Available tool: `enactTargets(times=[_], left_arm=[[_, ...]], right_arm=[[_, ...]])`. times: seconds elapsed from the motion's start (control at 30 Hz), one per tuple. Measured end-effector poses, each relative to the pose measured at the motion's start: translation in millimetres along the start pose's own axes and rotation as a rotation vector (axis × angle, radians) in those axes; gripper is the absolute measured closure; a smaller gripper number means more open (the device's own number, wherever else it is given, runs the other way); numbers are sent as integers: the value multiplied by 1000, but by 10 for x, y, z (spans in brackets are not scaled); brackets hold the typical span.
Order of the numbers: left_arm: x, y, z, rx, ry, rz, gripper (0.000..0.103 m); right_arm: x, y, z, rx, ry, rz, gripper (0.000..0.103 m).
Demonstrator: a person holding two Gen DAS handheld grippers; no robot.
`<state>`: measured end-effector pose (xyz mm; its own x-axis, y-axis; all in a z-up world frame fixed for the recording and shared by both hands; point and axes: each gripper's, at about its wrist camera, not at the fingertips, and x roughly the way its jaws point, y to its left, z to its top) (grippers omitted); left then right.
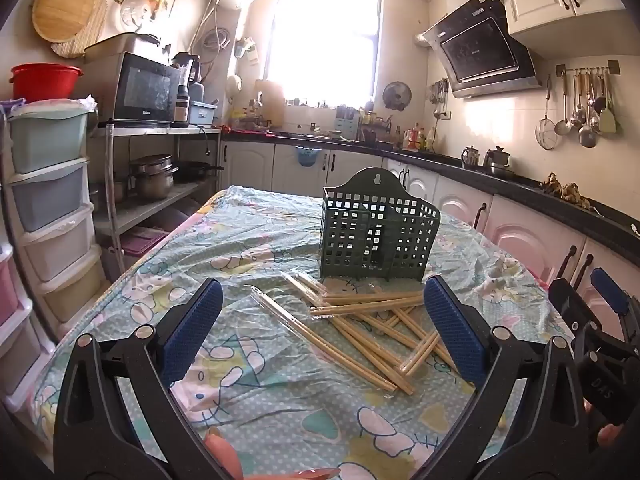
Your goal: Organize utensils
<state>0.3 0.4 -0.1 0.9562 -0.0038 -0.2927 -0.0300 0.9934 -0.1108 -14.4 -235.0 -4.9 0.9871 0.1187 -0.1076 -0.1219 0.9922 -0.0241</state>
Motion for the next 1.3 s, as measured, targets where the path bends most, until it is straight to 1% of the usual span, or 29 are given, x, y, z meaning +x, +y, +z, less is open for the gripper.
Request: enactTargets(times=[1.3], left_arm=[[-7,-25,44,-8,-1,-3,10]], right_arm=[[1,-1,1,3,3,3,6]])
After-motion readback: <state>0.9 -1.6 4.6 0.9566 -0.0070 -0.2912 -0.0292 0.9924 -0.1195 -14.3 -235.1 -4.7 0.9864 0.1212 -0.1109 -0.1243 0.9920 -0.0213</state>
